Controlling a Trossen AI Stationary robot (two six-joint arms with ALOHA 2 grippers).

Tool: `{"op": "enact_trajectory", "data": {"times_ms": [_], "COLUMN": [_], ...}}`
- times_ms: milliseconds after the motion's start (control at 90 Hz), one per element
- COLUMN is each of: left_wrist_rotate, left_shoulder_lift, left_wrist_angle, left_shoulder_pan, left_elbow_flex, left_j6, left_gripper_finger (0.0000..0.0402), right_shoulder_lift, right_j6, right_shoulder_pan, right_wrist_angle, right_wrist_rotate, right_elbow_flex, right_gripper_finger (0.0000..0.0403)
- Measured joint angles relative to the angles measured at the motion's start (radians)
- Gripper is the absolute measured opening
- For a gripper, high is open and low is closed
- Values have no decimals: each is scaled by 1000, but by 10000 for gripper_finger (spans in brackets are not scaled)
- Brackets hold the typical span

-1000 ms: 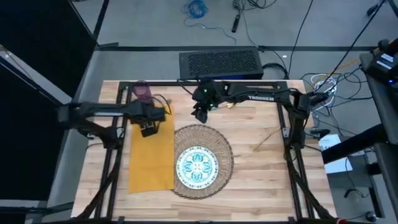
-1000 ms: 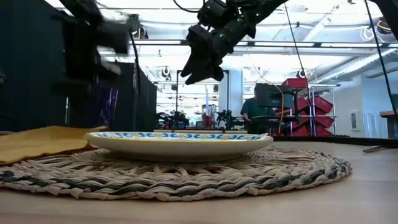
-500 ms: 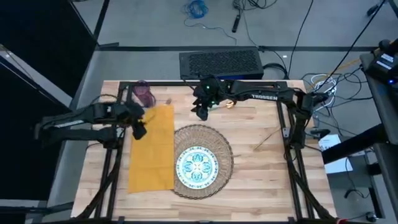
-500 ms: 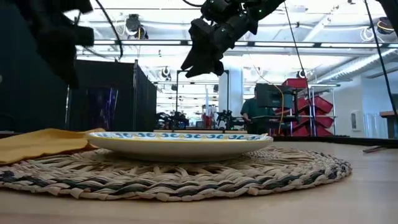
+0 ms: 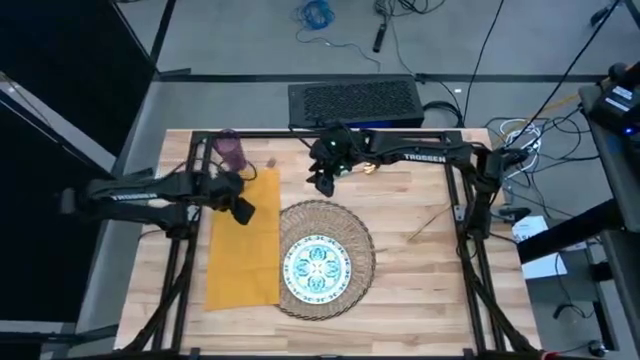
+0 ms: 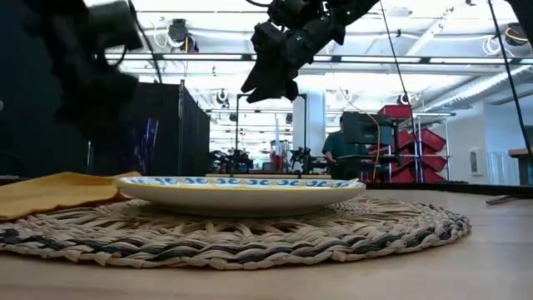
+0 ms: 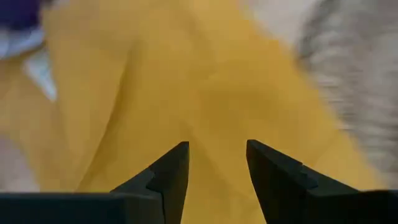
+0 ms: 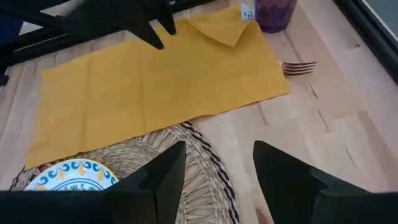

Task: Set table place
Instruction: Fold the yellow table napkin

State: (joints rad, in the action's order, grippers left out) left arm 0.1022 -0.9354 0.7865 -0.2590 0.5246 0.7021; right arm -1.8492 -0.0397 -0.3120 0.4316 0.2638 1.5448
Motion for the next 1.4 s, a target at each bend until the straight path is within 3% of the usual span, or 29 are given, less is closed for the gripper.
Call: {"op": "enact_trajectory", "data": {"times_ms": [100, 256, 611, 967, 1211, 1278, 1400], "left_wrist_rotate": [8, 114, 167, 293, 352, 341, 201], "left_shoulder_lift": [-27, -66, -147, -143, -69, -39, -19], "left_wrist_angle": [-29, -27, -14, 49, 24, -2, -94], "left_shoulder_pan": [-3, -4, -57, -143, -118, -103, -75], "left_elbow_flex": [-37, -39, -39, -38, -2, 8, 12], "left_j6": [22, 25, -2, 16, 6, -21, -64], "left_gripper_finger": [147, 142, 125, 125, 125, 125, 124], "right_shoulder_lift": [0, 0, 0, 0, 0, 0, 0], "right_j6": [21, 43, 56, 62, 67, 67, 73], "right_shoulder_pan": [0, 1, -1, -1, -1, -1, -1], "right_wrist_angle": [0, 6, 7, 8, 8, 9, 13], "right_wrist_rotate": [0, 1, 1, 1, 1, 1, 1], "right_elbow_flex": [0, 0, 0, 0, 0, 0, 0], "right_gripper_finger": [176, 176, 176, 176, 176, 176, 176]}}
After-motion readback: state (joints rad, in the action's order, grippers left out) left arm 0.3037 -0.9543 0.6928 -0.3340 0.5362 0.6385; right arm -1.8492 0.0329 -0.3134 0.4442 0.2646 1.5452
